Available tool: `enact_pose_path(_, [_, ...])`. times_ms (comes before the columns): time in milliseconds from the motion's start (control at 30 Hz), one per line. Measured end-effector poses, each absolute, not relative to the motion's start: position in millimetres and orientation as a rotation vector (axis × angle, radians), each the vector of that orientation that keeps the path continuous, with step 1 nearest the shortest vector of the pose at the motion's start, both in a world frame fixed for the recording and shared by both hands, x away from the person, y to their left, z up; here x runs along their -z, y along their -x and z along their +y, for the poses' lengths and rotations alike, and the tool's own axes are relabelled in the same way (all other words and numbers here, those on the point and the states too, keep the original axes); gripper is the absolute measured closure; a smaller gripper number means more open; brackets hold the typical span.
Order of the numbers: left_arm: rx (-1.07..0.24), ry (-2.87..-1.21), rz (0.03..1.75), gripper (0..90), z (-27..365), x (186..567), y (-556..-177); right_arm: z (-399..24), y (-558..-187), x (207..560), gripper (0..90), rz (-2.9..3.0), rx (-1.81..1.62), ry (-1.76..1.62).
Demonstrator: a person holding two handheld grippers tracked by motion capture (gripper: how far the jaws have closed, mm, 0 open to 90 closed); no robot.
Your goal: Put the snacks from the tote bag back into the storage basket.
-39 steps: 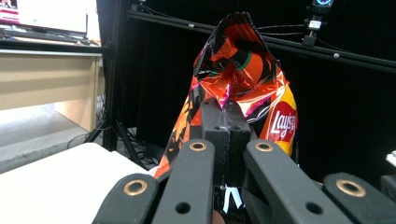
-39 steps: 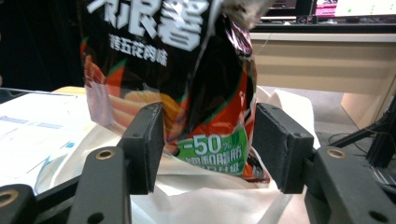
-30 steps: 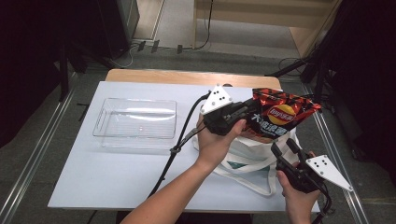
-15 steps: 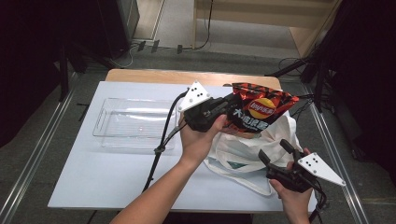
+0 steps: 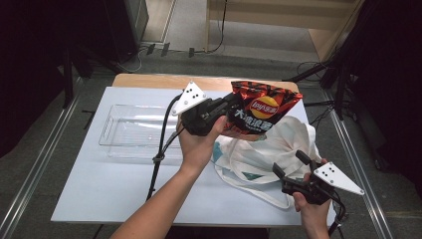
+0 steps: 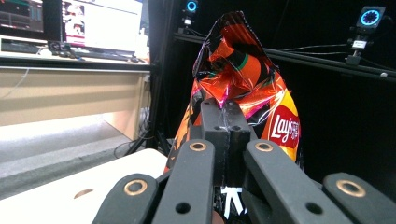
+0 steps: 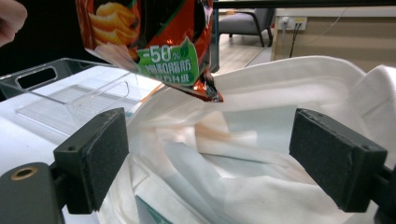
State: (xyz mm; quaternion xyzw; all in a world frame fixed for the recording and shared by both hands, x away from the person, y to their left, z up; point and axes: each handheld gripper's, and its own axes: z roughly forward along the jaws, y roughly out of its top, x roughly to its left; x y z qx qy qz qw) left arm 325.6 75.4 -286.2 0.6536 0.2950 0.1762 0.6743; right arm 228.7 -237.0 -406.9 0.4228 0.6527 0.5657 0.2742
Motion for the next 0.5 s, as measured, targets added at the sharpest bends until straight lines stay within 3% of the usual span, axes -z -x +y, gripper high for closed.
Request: enact_pose_path(500, [-0.443, -1.439, 0.708, 90.0, 110.5, 284.9, -327.5, -233.3, -228.0, 410.4, 14.2, 1.780, -1.503, -1.137])
